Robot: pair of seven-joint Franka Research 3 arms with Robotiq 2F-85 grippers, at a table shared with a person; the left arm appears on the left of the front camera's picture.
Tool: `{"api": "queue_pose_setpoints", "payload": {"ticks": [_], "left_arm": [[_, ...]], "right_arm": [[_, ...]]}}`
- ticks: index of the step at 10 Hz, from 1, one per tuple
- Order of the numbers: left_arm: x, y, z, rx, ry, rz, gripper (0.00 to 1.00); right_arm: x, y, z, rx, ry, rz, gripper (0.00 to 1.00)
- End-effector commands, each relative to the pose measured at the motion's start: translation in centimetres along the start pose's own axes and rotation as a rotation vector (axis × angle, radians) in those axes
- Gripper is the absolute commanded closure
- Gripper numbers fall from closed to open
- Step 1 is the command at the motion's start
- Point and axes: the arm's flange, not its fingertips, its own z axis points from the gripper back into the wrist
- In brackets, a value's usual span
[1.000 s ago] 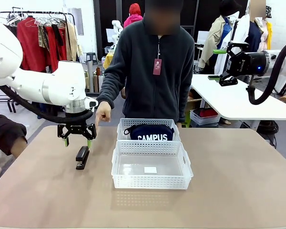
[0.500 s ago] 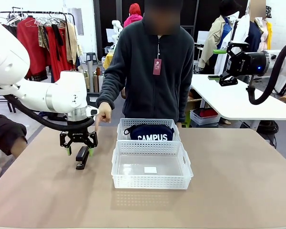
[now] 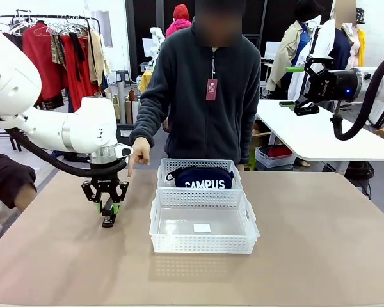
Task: Distribute items into two baskets.
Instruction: Pick up the Stapler that the person points to.
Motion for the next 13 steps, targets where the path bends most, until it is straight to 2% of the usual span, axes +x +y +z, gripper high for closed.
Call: {"api": "queue_pose_setpoints", "payload": {"ticks": [1,4,6,10,13], "left_arm": [[-0.3,0.5,-0.1,-0.003,-0.017,-0.009,1.0],[-0.5,0.3,0.3,-0.004,-0.004,-0.004,1.0],[-1.0,-0.4,2.7,-0.025,0.012,0.013,1.0],[-2.6,-2.5,11.4,0.024,-0.009,0.02,1.0],[-3.6,-4.3,18.6,0.0,-0.078,0.029,1.0]], "right_arm": [[-0.1,0.2,0.0,0.002,-0.001,0.001,0.0],[-0.1,0.2,0.0,0.002,-0.001,0.001,0.0],[-0.1,0.2,0.0,0.002,-0.001,0.001,0.0],[-0.1,0.2,0.0,0.002,-0.001,0.001,0.0],[-0.1,0.2,0.0,0.002,-0.001,0.001,0.0]]}}
